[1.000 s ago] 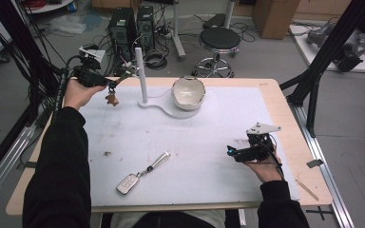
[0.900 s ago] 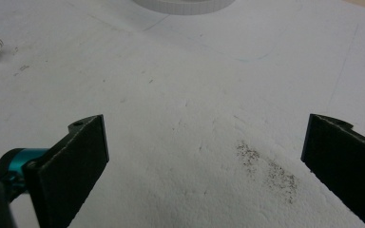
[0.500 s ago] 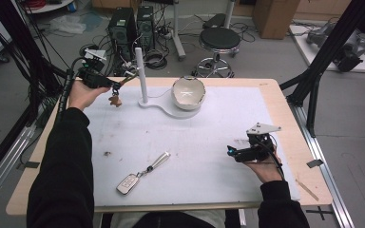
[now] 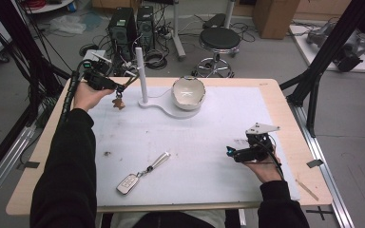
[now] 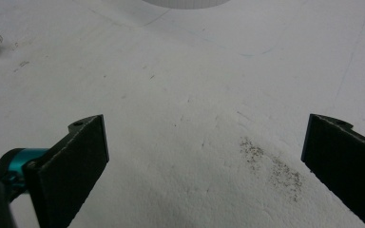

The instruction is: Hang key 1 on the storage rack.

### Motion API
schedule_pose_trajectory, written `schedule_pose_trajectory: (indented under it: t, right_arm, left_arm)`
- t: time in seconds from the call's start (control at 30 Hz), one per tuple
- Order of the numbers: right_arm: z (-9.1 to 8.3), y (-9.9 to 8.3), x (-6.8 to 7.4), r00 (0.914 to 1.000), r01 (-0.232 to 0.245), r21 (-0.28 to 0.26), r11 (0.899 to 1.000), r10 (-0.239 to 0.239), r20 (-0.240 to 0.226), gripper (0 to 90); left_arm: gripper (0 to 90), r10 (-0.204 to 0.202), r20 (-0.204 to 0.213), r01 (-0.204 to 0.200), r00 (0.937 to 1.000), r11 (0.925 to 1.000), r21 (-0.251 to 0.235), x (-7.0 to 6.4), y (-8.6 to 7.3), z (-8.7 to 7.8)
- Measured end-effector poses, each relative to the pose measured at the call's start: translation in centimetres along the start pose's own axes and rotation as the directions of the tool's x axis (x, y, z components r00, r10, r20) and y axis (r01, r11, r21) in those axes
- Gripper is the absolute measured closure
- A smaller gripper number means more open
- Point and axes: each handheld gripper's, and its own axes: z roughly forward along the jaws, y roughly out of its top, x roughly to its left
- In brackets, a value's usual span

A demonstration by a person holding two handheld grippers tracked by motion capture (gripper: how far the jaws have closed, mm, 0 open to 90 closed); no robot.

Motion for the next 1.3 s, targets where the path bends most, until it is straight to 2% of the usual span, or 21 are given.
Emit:
schedule_pose_trajectory:
  t: [0.1, 0.23, 0.43, 0.5, 0.73, 0.8, 0.9, 0.97, 1.1, 1.17, 1.3]
  right_arm:
    - [0.0, 0.0, 0.0, 1.0, 0.0, 0.001, 1.0, 0.0, -0.001, 0.8]
    - [0.0, 0.0, 0.0, 1.0, 0.0, 0.002, 1.0, 0.0, 0.0, 0.7]
    - [0.1, 0.0, -0.2, 1.0, 0.0, 0.003, 1.0, 0.0, 0.002, 0.8]
    - [0.0, 0.0, -0.1, 1.0, -0.003, 0.003, 1.0, 0.003, 0.0, 0.8]
    - [0.0, -0.1, -0.2, 1.0, -0.007, 0.004, 1.0, 0.007, -0.001, 0.8]
    - [0.0, -0.1, -0.3, 0.9999, -0.01, 0.004, 1.0, 0.01, -0.002, 0.7]
    - [0.0, -0.1, -0.3, 0.9999, -0.01, 0.002, 1.0, 0.01, 0.001, 0.8]
    - [0.0, -0.1, -0.3, 0.9999, -0.011, 0.004, 1.0, 0.011, 0.001, 0.8]
    - [-0.1, -0.2, -0.4, 0.9999, -0.01, 0.004, 1.0, 0.01, -0.002, 0.8]
    - [-0.1, -0.2, -0.5, 0.9999, -0.014, 0.005, 1.0, 0.014, -0.002, 0.8]
    - [-0.1, -0.3, -0.6, 0.9998, -0.019, 0.008, 1.0, 0.019, -0.003, 0.8]
  left_arm:
    - [73.6, -0.008, -0.003, 0.008, 1.0, 0.9999, 0.008, -0.2, 0.0, 0.3]
    - [73.6, -0.04, 0.007, 0.04, 0.9992, 0.999, 0.018, -0.2, 0.0, 0.7]
    - [73.5, -0.046, 0.033, 0.044, 0.9984, 0.9981, 0.043, -0.5, 0.0, 1.2]
    - [73.5, -0.043, 0.03, 0.041, 0.9986, 0.9976, 0.056, -0.6, 0.0, 1.3]
    - [72.1, -0.05, 0.019, 0.049, 0.9986, 0.9976, 0.049, -0.7, 0.0, 1.1]
    - [67.0, -0.058, 0.003, 0.058, 0.9983, 0.998, 0.025, -0.7, 0.1, 0.8]
    - [58.0, -0.095, 0.056, 0.097, 0.9939, 0.9948, -0.03, -0.5, 0.2, 0.2]
    - [50.9, -0.12, 0.071, 0.123, 0.9902, 0.9914, -0.044, -0.3, 0.3, -0.2]
    - [39.0, -0.142, 0.066, 0.145, 0.9877, 0.9886, -0.043, 0.0, 0.2, -0.5]
    - [32.9, -0.141, 0.047, 0.144, 0.9888, 0.9873, -0.067, 0.0, 0.3, -0.8]
    - [28.3, -0.147, 0.054, 0.152, 0.9878, 0.9821, -0.111, -0.2, 0.4, -1.2]
